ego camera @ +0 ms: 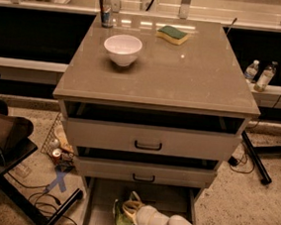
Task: Pick green jalapeno chip bag from bottom drawer and place on counter
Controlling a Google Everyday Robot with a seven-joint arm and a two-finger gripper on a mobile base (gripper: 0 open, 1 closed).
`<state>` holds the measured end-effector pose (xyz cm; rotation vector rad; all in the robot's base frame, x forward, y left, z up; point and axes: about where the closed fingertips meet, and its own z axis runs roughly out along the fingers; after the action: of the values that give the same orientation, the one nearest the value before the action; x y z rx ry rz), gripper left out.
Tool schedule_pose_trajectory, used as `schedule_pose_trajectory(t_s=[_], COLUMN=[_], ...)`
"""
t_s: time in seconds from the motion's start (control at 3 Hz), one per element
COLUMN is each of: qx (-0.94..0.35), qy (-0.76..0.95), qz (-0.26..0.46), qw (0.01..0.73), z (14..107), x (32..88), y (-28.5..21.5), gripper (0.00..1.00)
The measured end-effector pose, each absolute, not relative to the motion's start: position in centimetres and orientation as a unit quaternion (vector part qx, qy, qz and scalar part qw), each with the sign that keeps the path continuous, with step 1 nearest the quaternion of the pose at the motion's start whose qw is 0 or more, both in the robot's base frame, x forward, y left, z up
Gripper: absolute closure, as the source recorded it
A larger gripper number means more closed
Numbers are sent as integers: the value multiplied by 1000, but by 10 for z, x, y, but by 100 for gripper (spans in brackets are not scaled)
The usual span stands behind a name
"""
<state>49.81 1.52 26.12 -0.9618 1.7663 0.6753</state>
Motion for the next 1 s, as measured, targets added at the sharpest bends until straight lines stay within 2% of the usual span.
schedule_pose_trajectory(t_s=[0.67, 1.0], qx=[-300, -300], qy=[735, 735], qz=[323, 323], qw=[515, 515], z=[359, 359], x=[464, 464], y=[-83, -83], gripper=[100, 100])
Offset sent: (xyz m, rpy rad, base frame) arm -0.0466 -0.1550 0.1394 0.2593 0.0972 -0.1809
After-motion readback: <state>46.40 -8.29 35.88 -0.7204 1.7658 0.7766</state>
